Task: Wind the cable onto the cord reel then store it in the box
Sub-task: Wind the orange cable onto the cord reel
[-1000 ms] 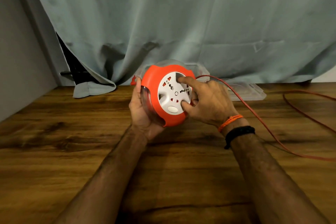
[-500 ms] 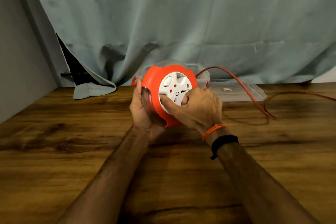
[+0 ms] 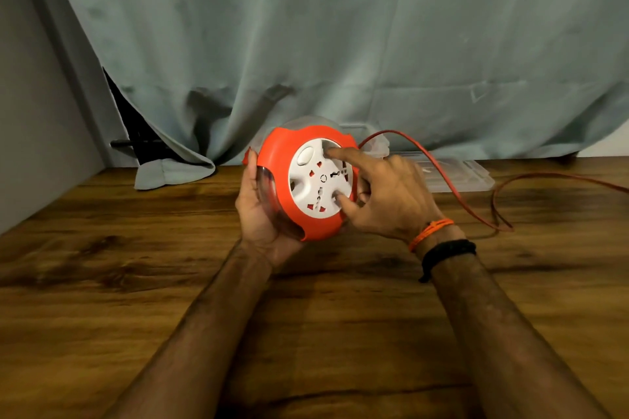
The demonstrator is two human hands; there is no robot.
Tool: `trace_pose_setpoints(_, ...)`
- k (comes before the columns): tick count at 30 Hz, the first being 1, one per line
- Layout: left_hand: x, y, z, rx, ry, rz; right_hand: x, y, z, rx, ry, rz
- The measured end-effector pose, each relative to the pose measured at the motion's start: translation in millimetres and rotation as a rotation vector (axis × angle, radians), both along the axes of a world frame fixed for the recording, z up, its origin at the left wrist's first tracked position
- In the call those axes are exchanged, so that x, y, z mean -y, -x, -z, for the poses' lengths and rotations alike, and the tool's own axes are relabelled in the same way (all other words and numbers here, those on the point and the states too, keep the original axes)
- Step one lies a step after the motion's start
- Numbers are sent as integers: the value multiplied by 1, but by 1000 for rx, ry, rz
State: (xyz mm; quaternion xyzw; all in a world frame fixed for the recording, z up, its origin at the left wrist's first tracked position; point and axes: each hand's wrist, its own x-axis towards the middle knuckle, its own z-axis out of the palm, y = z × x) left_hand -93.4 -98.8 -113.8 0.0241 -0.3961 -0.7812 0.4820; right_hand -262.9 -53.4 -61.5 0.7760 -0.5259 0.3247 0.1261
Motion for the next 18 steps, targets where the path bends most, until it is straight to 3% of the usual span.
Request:
trace_pose_setpoints(8,-6,5,-4,9,-42,-89,8,1,10,-24,105,67)
trace_pose_setpoints(14,-8,9,-9,-6,-25,-167,5,-25,18,117,73,298)
trace_pose_setpoints(18,-7,7,-5,-11,-69,-194,4,-37,17,248,10,296)
